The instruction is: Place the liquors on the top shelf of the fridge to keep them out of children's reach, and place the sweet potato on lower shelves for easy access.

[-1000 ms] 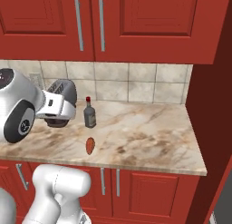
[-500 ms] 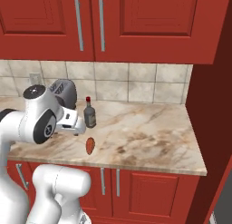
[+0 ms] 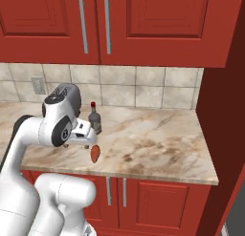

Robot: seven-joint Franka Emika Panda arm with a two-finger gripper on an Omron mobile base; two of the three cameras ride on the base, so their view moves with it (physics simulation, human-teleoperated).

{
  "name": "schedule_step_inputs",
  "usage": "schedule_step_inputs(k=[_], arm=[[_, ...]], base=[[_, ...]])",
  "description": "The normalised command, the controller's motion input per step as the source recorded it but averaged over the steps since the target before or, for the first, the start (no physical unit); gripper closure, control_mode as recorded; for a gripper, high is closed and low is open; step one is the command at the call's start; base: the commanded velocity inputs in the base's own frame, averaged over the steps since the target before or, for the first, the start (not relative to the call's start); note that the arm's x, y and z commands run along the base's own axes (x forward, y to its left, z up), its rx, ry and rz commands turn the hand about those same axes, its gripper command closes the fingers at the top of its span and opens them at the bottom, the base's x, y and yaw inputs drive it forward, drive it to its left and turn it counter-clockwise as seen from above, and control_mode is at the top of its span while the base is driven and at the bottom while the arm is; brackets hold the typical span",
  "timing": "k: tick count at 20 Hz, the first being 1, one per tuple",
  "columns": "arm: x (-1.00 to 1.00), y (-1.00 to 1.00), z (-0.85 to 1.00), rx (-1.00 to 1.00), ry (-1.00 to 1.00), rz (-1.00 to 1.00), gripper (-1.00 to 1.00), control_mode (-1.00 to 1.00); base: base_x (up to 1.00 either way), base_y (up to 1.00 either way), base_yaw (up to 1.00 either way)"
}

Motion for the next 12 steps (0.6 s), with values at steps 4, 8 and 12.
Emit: schedule_step_inputs(k=[4,8,12], arm=[[0.41,-0.06,-0.51,0.0,0.16,0.0,-1.0,-1.0],[0.48,-0.11,-0.57,0.0,0.13,0.0,-1.0,-1.0],[0.52,-0.14,-0.59,0.0,0.1,0.0,-1.0,-1.0]], base=[[0.0,0.0,0.0],[0.0,0.0,0.0],[0.0,0.0,0.0]])
